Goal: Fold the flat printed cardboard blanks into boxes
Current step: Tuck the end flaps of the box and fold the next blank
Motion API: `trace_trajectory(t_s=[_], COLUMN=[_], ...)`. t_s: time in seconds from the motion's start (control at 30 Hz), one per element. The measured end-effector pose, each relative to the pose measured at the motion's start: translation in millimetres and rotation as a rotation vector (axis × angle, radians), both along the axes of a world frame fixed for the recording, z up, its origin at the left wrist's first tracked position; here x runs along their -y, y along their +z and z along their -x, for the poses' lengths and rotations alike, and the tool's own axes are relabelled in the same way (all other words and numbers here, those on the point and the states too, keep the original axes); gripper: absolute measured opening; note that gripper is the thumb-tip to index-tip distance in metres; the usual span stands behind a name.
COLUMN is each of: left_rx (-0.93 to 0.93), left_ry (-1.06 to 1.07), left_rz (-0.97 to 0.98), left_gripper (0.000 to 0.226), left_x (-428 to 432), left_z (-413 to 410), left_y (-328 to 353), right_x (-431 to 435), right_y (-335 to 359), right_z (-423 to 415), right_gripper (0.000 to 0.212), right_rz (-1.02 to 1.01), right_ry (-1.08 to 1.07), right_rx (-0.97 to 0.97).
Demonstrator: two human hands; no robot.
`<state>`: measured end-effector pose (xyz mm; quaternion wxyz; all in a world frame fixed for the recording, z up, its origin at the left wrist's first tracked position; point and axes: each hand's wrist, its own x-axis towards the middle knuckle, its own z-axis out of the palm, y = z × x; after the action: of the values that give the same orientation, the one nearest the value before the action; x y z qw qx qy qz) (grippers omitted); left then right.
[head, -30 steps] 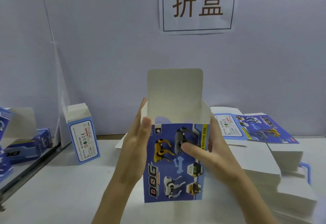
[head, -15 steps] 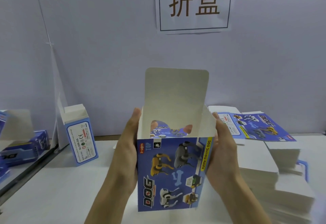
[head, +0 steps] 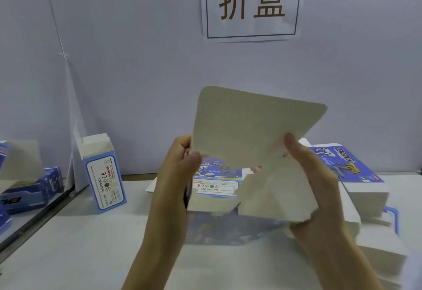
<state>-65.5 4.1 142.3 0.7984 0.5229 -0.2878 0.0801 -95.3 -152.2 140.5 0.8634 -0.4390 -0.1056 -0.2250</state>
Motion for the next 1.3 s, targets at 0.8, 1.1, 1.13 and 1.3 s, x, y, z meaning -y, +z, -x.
trace_trajectory(t_s=[0.8,1.1,1.13,1.3], left_rx=[-0.268,-0.2,-0.163,-0.177], left_ry=[0.081,0.018,0.029,0.074], left_rz=[0.114,-0.175,-0.202,-0.204], left_gripper=[0.024,0.041,0.038,0.028], left_x=[-6,7,8,5], left_z=[-31,-24,-22,-23], left_y=[-21,-14,-13,-20], right_x=[5,12,13,15], right_y=[-3,-26,-26,-28], right_z=[-22,-34,-33,-33], right_gripper=[0.045,0.026,0.028,0.042], right_rz=[0.356,0.143,0.166,0.315], right_ry=[0.319,0.164,0.167,0.192], right_rx=[-0.325,-0.175,-0.169,-0.174])
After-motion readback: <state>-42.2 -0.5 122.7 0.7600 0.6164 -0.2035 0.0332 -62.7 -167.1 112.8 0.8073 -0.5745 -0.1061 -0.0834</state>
